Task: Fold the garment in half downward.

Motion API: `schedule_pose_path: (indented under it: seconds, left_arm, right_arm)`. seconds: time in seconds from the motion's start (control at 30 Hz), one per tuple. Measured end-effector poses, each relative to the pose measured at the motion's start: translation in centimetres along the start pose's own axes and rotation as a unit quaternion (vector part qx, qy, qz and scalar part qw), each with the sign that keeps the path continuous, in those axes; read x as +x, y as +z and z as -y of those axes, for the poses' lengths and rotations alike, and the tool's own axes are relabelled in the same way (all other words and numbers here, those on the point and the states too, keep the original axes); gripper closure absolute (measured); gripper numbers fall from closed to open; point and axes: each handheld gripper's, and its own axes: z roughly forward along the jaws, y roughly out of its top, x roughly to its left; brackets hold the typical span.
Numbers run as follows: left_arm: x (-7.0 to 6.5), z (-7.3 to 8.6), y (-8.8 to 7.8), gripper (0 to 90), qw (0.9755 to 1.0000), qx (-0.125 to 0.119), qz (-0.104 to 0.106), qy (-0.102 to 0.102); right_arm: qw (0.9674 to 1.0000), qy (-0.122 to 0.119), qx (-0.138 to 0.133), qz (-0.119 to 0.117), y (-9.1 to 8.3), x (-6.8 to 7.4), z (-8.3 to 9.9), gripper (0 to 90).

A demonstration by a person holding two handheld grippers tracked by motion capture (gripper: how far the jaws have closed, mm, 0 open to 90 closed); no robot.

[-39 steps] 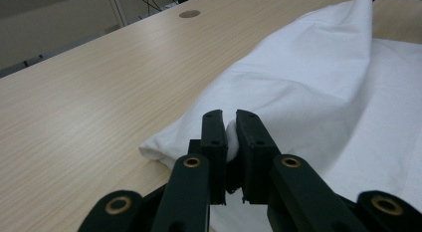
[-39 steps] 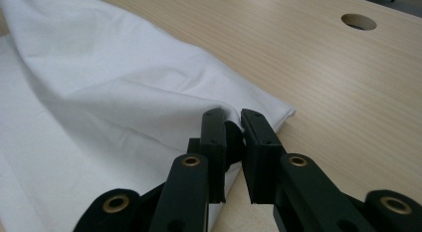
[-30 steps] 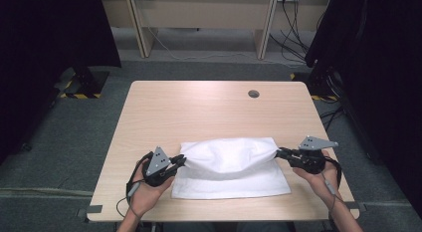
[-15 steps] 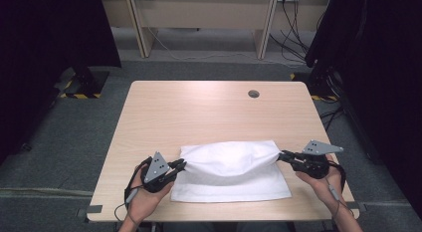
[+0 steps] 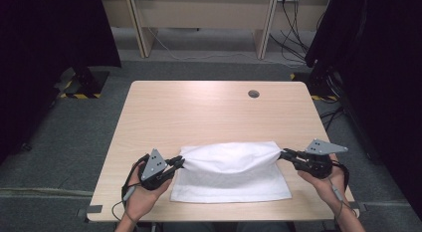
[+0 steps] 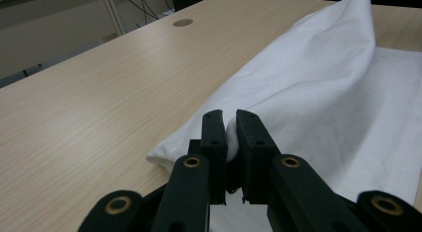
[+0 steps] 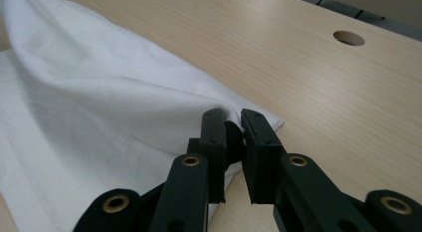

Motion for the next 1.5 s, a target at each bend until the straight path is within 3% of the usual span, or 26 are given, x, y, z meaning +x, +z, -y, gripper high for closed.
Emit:
schedule_pose_path:
  seconds: [0.5,0.9,1.5]
  left_arm:
    - [-0.5,-0.3,-0.9,82.6,0.9999,-0.008,0.002,0.008]
    - [-1.1,0.7,-1.2,82.5,1.0,0.0,0.005,0.004]
    - [-2.3,2.3,-0.8,82.5,0.999,0.032,0.03,0.0]
  right_arm:
    - [0.9999,-0.012,-0.008,-0.003,-1.3,0.9,-0.2,80.9]
    - [0.9998,-0.01,0.009,-0.013,-1.5,1.6,1.5,80.8]
    - [0.9983,-0.011,0.049,-0.032,-0.9,2.3,3.4,80.4]
